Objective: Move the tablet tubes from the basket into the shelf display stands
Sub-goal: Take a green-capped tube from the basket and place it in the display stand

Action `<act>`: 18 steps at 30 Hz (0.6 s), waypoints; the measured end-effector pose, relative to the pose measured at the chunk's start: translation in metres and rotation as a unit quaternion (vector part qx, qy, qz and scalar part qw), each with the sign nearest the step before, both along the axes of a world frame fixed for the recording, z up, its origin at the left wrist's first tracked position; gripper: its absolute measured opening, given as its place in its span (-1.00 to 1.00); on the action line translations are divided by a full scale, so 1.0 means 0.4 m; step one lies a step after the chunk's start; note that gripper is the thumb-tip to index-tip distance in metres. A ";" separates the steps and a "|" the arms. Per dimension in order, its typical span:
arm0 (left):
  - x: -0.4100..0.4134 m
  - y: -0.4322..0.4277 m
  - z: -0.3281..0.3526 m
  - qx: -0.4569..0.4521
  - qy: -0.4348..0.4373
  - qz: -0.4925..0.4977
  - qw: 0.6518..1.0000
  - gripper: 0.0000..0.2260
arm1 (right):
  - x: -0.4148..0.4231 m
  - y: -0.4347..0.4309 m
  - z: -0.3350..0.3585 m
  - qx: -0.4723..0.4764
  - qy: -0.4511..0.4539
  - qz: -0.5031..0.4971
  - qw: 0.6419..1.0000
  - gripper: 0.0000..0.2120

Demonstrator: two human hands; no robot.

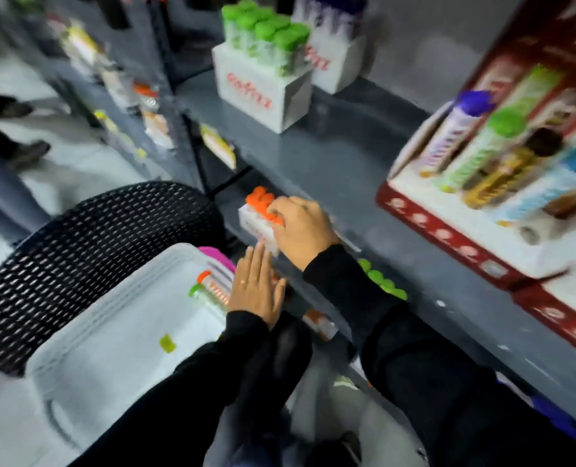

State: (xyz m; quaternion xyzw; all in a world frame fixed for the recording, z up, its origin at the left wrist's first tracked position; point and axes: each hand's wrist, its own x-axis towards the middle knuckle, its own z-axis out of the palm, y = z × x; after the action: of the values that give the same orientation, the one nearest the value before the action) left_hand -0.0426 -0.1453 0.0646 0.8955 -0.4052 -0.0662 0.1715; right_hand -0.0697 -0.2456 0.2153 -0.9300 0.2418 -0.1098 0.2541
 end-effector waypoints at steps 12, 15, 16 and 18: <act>0.044 0.394 -0.243 0.210 0.155 0.231 0.937 -0.21 | 0.276 0.278 -0.425 -0.068 0.313 0.220 0.921 -0.71; 0.040 0.405 -0.277 0.210 0.162 0.232 0.936 -0.27 | 0.257 0.311 -0.491 -0.118 0.329 0.212 0.912 -0.74; 0.037 0.407 -0.284 0.207 0.161 0.228 0.938 -0.30 | 0.249 0.315 -0.504 -0.130 0.323 0.208 0.914 -0.75; 0.036 0.408 -0.290 0.190 0.162 0.225 0.942 -0.30 | 0.239 0.316 -0.520 -0.144 0.307 0.202 0.919 -0.74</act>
State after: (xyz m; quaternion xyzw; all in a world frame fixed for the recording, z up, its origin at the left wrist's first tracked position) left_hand -0.0283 0.0180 -0.0514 0.9565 -0.1400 -0.2458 0.0718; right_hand 0.0257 -0.1193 0.0074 -0.9737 0.0967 0.2009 0.0471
